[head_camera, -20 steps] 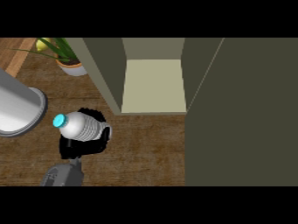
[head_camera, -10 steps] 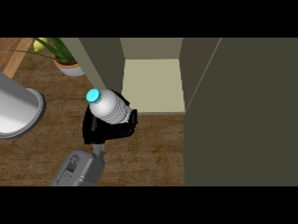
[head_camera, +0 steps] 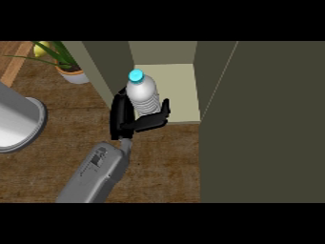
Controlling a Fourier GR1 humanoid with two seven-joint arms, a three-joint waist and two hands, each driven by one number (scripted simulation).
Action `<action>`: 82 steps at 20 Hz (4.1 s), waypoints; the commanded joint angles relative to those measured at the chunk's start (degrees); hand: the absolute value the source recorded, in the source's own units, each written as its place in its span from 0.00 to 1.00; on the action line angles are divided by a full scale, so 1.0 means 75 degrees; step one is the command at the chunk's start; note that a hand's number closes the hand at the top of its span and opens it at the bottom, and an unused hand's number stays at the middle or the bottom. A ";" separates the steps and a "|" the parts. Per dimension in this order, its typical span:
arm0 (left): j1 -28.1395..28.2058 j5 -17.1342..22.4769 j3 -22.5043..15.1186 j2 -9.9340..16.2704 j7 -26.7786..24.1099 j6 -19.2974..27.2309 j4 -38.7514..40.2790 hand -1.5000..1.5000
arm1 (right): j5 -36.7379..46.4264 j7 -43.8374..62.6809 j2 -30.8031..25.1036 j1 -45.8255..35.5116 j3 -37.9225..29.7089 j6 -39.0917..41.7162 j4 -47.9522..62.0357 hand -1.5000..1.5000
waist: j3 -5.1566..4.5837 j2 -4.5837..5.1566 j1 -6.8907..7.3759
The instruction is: Pick up the bottled water, place it into the cabinet and close the cabinet
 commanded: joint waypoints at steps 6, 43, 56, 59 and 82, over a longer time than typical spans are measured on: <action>-0.1583 0.0553 0.0063 -0.0002 0.0037 0.0615 0.1975 1.00 | -0.0842 0.0405 0.0261 0.0389 -0.0017 -0.0212 -0.1285 0.00 | -0.0002 0.0029 -0.0100; -0.5177 0.1134 0.1577 0.0002 -0.2328 -0.0067 0.7008 0.00 | -0.0725 0.0442 -0.0035 -0.0393 0.0002 -0.0098 -0.0646 0.00 | -0.0008 0.0160 -0.0328; -0.4513 0.1972 0.0842 -0.0002 -0.2998 -0.0507 0.5891 0.00 | -0.0840 0.0846 -0.0203 -0.0727 -0.0257 -0.0267 -0.0640 0.00 | 0.0005 0.0024 -0.0190; -0.4303 0.2303 0.0434 -0.0002 -0.2942 -0.0229 0.5241 0.00 | -0.0917 0.1124 -0.0233 -0.0790 -0.0187 -0.0693 -0.1048 0.00 | 0.0000 0.0007 -0.0149; 0.1547 0.2270 -0.3327 0.0176 -0.2188 0.1173 -0.2072 0.00 | -0.0903 0.1210 0.0092 -0.0513 -0.0654 -0.0198 -0.1077 0.00 | 0.0006 -0.0067 0.0252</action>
